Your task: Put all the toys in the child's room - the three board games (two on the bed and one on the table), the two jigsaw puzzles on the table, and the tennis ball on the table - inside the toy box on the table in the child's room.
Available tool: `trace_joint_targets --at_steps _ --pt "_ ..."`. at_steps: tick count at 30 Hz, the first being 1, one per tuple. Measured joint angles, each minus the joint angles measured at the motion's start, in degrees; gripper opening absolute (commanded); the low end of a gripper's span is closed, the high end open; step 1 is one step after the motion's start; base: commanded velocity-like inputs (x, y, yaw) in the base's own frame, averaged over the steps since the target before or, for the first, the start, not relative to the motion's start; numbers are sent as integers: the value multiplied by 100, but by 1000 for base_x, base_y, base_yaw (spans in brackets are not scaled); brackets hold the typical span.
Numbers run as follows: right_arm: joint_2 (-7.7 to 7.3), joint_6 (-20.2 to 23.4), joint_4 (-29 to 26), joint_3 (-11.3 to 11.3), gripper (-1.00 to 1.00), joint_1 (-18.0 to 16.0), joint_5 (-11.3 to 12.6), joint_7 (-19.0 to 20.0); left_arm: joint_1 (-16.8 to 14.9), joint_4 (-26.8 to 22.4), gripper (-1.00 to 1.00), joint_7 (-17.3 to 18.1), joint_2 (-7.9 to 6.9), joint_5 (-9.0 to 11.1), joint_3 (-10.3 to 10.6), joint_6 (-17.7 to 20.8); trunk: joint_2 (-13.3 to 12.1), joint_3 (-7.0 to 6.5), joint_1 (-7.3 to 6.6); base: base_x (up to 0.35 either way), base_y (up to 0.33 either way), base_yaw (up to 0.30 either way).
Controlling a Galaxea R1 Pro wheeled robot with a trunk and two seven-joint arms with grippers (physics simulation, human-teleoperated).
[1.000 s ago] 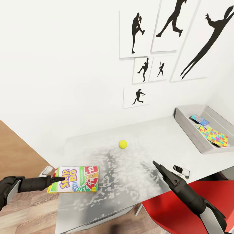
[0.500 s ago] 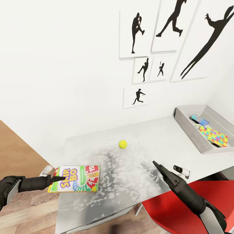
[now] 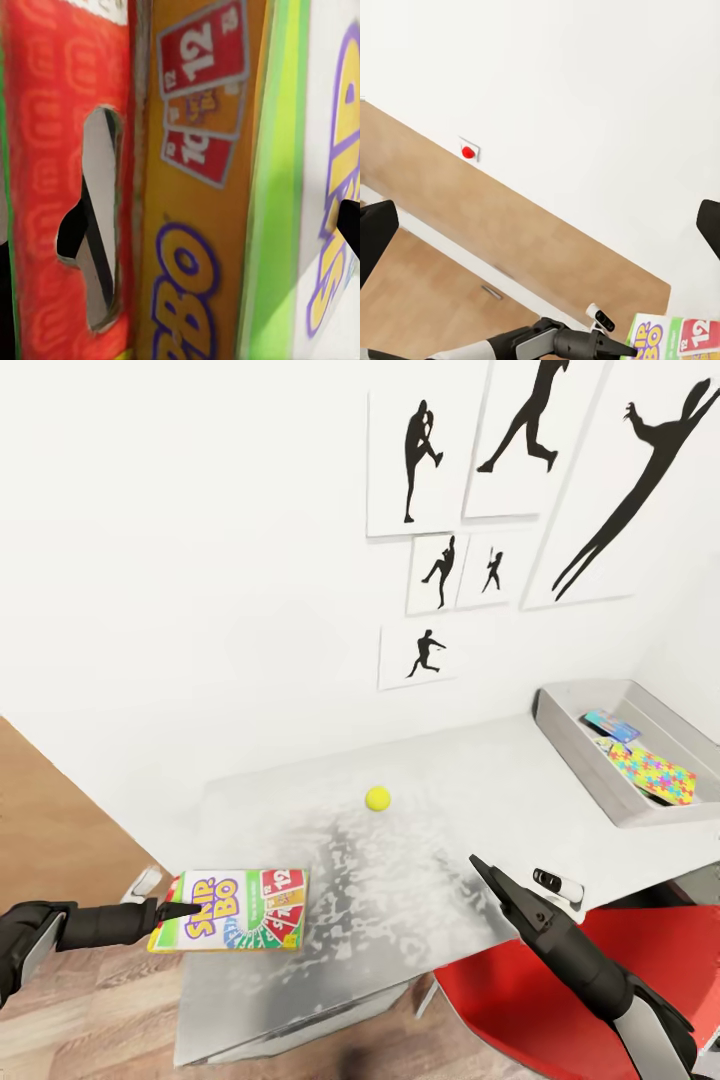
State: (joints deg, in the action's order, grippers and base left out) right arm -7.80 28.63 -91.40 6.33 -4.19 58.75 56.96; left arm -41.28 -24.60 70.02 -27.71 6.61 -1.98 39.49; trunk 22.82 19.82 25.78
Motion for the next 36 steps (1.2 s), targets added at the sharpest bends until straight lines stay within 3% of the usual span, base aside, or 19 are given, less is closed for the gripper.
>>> trace_joint_targets --at_steps 18,25,30,34,36 --pt "-6 0 0 3 100 0 -35 17 -5 -13 -100 89 -73 20 -2 1 -1 -27 -2 -22 0 -4" --pt "-9 0 0 9 100 0 -36 17 -9 -305 -100 755 -225 15 -9 13 0 -28 -2 0 0 0" --pt "-3 0 0 1 100 0 -41 7 -70 -529 -100 1571 -509 38 -60 44 0 -29 -2 0 0 0" --pt "-1 0 0 -1 100 0 -84 2 -100 -575 -100 1973 -589 37 -64 40 0 -28 -2 0 0 0" --pt "2 0 0 -1 100 0 -152 2 -106 -590 -100 1975 -609 23 -63 39 -1 -28 -2 0 0 0"
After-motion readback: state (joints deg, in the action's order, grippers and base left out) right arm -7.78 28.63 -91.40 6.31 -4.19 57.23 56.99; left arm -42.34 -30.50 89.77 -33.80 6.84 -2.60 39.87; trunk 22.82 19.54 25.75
